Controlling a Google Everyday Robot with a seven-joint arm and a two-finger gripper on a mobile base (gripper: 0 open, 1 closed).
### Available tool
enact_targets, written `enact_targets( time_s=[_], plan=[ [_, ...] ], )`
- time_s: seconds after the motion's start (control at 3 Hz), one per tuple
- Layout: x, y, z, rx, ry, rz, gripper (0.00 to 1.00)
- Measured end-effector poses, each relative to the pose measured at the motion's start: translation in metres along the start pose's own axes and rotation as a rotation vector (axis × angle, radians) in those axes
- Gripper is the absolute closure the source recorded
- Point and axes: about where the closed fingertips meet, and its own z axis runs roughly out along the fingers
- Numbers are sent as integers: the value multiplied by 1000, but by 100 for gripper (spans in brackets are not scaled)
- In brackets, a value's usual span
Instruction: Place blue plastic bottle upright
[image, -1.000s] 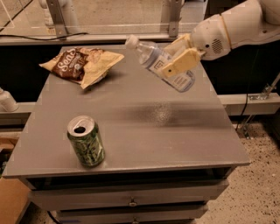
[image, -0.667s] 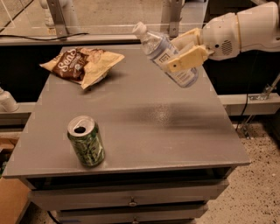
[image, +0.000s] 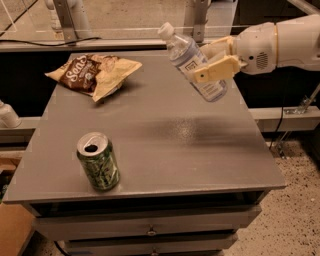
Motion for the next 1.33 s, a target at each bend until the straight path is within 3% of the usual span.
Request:
enact_targets(
  time_s=[0.33, 1.0, 1.33],
  plan=[
    [13, -6, -6, 65, -102, 52, 100],
    [27, -27, -17, 192, -281, 81, 100],
    [34, -34, -15, 225, -354, 101, 100]
  ],
)
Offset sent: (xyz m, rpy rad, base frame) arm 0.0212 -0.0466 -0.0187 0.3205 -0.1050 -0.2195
